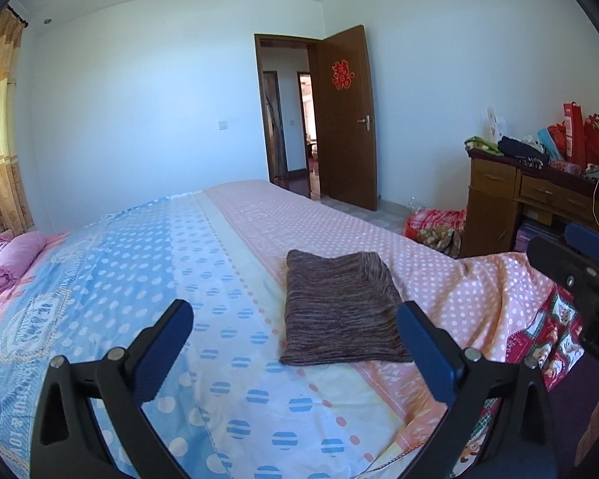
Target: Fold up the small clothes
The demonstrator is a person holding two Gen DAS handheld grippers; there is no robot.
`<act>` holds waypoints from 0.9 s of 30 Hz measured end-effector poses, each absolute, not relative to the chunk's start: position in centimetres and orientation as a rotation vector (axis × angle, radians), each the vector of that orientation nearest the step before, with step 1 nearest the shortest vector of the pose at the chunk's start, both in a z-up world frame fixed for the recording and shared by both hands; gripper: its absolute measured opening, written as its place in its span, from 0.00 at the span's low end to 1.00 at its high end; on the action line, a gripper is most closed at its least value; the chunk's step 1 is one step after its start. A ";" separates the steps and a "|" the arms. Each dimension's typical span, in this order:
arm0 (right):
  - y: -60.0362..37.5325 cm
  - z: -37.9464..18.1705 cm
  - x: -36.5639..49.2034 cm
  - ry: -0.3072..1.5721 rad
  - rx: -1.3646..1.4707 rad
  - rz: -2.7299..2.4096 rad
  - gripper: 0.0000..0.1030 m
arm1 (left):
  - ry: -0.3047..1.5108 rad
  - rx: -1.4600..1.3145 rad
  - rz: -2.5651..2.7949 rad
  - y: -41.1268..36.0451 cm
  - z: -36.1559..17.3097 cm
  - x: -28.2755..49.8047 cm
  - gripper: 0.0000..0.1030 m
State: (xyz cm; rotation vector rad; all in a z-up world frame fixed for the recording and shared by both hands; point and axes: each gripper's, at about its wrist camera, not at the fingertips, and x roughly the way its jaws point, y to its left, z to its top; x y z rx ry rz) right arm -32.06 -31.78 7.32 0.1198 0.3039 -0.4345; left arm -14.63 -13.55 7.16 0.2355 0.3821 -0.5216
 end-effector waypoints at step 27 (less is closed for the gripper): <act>-30.6 7.2 -32.0 0.249 0.115 -0.465 0.73 | 0.315 0.227 -0.462 -12.7 8.1 -15.3 1.00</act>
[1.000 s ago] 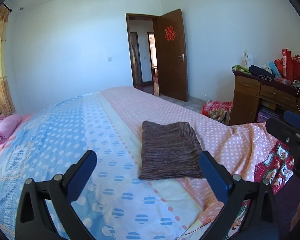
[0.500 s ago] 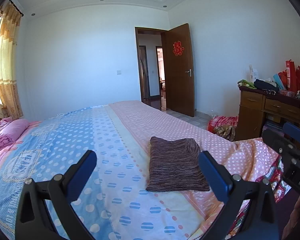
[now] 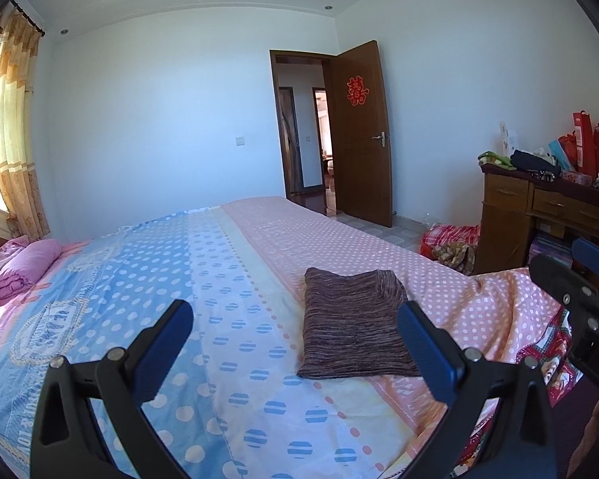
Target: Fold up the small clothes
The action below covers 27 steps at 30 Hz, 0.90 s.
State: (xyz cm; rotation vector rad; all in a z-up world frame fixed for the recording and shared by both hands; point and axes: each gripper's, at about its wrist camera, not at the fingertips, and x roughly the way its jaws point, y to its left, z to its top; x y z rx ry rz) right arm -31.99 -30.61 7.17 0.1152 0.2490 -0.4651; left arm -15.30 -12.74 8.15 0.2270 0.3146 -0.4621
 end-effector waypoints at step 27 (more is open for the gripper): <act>-30.9 6.8 -31.9 0.265 0.128 -0.476 0.73 | 0.343 0.236 -0.440 -12.6 7.9 -14.3 1.00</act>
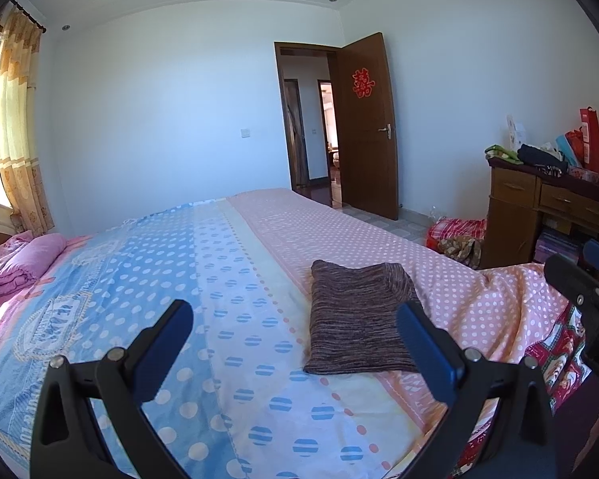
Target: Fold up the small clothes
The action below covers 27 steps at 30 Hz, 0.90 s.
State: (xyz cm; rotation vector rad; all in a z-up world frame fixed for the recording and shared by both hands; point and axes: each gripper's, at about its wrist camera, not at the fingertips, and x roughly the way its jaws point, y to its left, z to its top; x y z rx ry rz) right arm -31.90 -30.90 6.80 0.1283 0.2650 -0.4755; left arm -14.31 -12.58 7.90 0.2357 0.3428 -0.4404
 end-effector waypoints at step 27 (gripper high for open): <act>-30.6 6.3 -31.8 0.271 0.127 -0.481 0.73 | 0.324 0.270 -0.387 -12.4 7.6 -14.0 1.00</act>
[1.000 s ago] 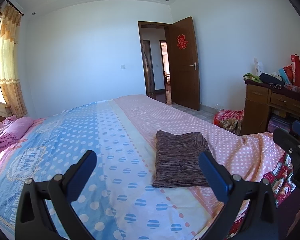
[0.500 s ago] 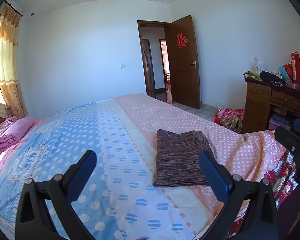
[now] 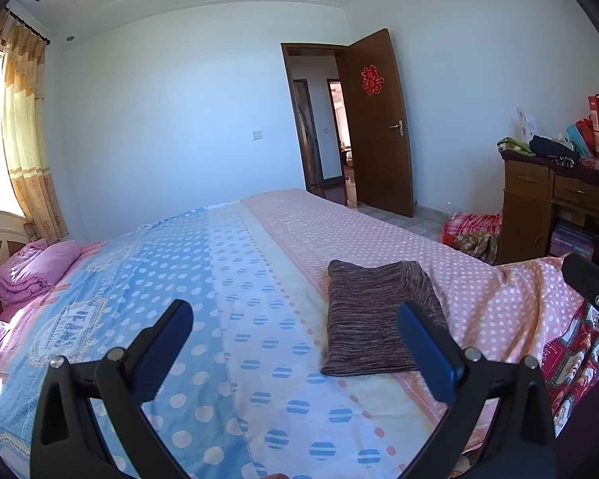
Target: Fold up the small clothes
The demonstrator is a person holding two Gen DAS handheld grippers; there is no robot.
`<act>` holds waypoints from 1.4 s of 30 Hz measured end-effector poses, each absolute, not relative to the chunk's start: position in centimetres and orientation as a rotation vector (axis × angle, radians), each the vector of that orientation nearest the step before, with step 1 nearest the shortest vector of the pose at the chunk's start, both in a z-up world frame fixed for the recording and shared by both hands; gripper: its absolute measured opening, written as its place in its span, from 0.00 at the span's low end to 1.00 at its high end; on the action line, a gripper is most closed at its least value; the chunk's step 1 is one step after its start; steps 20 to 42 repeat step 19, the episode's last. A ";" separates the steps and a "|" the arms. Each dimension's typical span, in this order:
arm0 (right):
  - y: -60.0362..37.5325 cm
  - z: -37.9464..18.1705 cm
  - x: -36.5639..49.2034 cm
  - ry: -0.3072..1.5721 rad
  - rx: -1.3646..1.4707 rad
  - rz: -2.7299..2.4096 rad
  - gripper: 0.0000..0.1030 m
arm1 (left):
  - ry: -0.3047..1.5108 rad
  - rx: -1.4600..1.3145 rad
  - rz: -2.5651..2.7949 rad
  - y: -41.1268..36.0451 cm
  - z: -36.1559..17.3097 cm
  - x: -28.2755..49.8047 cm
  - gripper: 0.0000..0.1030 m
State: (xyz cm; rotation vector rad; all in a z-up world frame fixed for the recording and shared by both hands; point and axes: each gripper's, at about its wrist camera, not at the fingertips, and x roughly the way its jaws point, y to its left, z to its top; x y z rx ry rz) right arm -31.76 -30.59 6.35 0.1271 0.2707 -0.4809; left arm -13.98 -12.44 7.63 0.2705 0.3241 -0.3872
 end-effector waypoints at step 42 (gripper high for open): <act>-30.7 6.2 -31.7 0.276 0.133 -0.479 0.73 | 0.400 0.228 -0.447 -12.1 7.1 -12.6 1.00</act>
